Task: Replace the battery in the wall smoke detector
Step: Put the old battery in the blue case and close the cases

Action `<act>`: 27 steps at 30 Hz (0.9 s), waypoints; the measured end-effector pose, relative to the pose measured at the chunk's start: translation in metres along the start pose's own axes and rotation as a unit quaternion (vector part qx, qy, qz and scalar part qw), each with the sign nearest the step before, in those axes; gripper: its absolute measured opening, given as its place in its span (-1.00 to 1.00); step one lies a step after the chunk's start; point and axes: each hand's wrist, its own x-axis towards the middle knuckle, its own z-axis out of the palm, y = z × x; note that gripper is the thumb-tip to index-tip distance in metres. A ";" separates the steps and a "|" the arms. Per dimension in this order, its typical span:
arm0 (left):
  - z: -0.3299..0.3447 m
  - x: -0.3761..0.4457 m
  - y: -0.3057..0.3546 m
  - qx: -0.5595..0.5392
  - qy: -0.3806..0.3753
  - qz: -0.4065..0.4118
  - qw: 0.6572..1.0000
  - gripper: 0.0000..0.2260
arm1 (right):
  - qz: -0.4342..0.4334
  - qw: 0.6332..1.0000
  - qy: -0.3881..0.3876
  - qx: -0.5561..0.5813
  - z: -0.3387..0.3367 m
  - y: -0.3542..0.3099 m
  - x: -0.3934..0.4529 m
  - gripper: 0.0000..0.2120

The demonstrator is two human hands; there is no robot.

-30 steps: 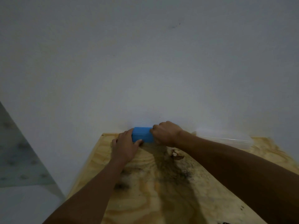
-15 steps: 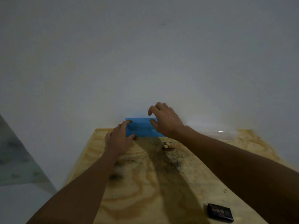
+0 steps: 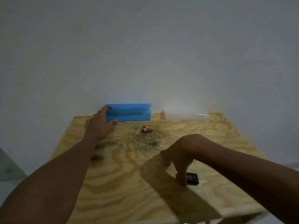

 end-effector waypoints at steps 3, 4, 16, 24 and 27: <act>-0.001 0.000 0.000 0.001 0.000 0.004 1.000 -0.48 | 0.021 0.999 0.015 -0.031 0.016 -0.002 0.000 -0.16; -0.001 0.000 0.000 0.001 0.001 0.002 1.000 -0.48 | 0.021 0.999 0.023 -0.036 0.021 -0.002 0.002 -0.20; -0.002 0.001 -0.002 -0.008 0.005 -0.006 1.000 -0.50 | -0.099 0.956 0.211 0.179 -0.023 0.010 0.033 -0.73; -0.002 0.000 0.000 -0.016 0.012 -0.006 1.000 -0.51 | -0.078 0.822 0.488 0.284 -0.077 0.002 0.101 -0.70; -0.003 0.001 -0.001 -0.010 0.014 -0.008 1.000 -0.51 | -0.056 0.798 0.529 0.284 -0.088 0.001 0.120 -0.81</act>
